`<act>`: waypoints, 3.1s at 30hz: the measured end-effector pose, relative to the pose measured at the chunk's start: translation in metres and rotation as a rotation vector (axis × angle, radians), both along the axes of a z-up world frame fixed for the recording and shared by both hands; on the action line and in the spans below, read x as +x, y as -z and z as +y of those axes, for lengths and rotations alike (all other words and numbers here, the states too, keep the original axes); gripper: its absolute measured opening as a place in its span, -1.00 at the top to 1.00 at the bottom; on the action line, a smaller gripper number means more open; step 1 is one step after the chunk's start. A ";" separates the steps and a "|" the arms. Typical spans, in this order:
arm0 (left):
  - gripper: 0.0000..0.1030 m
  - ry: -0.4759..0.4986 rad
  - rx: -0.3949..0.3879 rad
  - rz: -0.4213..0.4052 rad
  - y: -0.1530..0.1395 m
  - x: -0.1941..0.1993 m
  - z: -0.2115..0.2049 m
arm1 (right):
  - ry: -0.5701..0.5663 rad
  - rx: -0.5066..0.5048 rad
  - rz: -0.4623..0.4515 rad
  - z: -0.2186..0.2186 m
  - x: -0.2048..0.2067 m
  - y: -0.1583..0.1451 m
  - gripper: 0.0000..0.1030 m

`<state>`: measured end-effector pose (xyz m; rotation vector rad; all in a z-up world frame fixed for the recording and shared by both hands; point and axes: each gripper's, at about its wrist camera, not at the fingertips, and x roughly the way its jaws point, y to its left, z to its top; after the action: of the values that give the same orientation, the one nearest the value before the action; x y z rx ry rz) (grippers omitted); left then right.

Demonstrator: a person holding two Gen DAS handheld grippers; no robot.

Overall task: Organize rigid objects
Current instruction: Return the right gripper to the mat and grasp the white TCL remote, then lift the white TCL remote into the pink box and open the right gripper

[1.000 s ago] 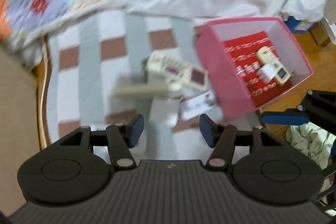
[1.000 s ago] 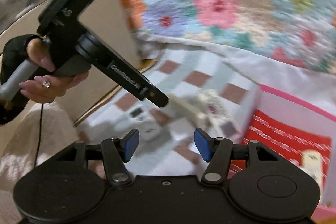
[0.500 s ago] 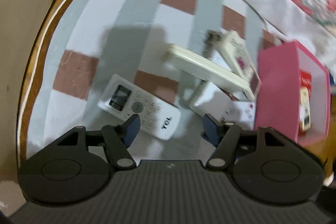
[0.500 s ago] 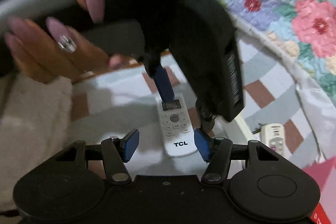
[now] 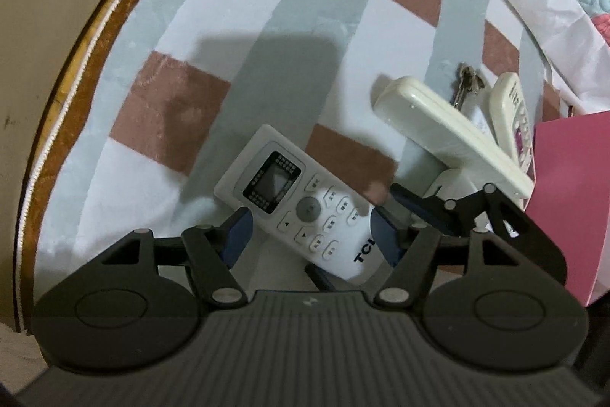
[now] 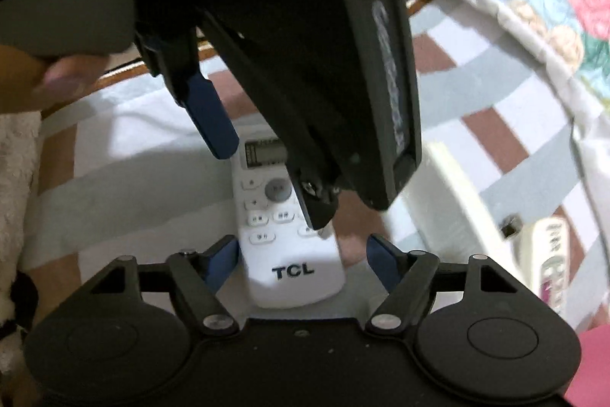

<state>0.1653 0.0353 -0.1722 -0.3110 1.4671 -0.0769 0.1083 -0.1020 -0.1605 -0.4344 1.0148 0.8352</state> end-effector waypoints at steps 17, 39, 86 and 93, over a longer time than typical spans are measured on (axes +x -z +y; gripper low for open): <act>-0.32 -0.068 -0.113 0.007 0.016 -0.015 -0.014 | 0.518 0.128 0.305 -0.037 -0.011 -0.013 -0.20; 0.02 0.078 -0.013 -0.178 -0.010 -0.047 -0.034 | 0.389 0.158 0.063 -0.040 -0.030 -0.027 -0.23; 0.20 0.605 -0.125 -0.260 -0.077 -0.030 -0.336 | 0.988 0.310 0.093 -0.316 -0.053 -0.057 -0.23; 0.21 0.595 -0.095 -0.196 -0.044 -0.030 -0.355 | 1.007 0.248 0.182 -0.318 -0.046 -0.029 -0.23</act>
<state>0.1356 -0.3195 -0.1284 0.0657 1.3207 -0.6399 0.0627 -0.4197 -0.1313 0.3734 1.1060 0.0756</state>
